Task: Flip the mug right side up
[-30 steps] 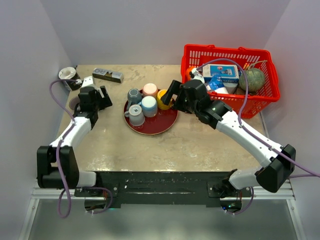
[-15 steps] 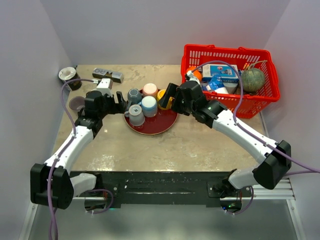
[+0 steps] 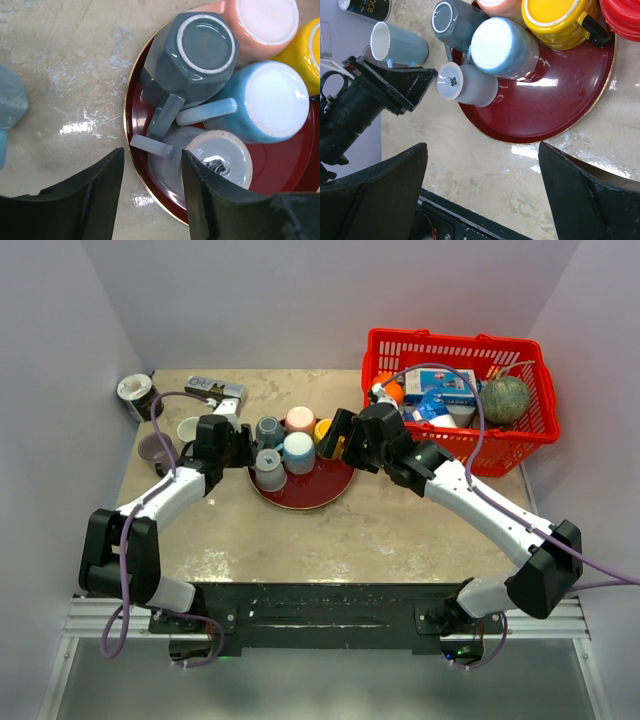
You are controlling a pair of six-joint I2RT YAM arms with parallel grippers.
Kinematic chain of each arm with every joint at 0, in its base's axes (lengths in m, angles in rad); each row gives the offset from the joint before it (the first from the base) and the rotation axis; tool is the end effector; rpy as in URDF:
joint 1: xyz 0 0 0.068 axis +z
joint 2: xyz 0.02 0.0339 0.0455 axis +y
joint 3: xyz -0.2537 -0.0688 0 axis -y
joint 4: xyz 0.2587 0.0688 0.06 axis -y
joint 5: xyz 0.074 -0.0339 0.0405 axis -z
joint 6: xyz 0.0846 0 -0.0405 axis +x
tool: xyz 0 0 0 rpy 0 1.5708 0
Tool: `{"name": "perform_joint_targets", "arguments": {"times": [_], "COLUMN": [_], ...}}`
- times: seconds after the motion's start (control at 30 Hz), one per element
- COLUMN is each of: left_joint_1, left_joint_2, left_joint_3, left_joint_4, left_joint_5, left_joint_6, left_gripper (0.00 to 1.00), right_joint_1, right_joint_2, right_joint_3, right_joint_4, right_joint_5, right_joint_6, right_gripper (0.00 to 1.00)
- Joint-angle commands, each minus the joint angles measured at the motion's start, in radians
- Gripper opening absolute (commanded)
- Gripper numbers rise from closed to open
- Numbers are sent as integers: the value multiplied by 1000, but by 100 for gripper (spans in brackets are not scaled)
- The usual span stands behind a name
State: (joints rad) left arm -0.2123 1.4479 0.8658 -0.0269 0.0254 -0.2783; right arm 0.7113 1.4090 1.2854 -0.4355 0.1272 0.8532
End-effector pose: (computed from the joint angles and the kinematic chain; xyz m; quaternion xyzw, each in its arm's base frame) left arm 0.3593 -0.0797 0.1825 -0.0234 0.8862 -0.1232 0.4460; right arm 0.2927 0.2381 0.3078 0.0926 0.8686 0.3014 0.3822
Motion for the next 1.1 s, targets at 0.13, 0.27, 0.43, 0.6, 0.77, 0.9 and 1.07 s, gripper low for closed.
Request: {"name": "perform_joint_targets", "arguments": {"times": [0.13, 0.27, 0.43, 0.6, 0.77, 0.9, 1.07], "left_joint_1": [1, -1, -4, -18, -27, -44, -67], "left_joint_2": [54, 62, 62, 51, 8, -7, -38], "left_joint_3": [12, 18, 6, -1, -30, -44, -63], "left_joint_4": [48, 45, 48, 35, 41, 44, 59], "left_joint_5": [-79, -56, -32, 34, 91, 142, 183], "left_joint_6": [8, -1, -2, -9, -45, -73, -111], "left_gripper": [44, 41, 40, 33, 32, 31, 29], "right_joint_1": [-6, -6, -4, -4, -4, -6, -3], "right_joint_2": [-15, -13, -8, -1, 7, 27, 90], "right_joint_3": [-15, -12, -9, -9, -14, -17, -9], "right_joint_4": [20, 17, 18, 21, 32, 49, 63], "right_joint_5": [3, 6, 3, 0, -15, -40, -101], "right_joint_6": [0, -3, -2, 1, 1, -3, -25], "right_gripper": [95, 95, 95, 94, 94, 94, 94]}}
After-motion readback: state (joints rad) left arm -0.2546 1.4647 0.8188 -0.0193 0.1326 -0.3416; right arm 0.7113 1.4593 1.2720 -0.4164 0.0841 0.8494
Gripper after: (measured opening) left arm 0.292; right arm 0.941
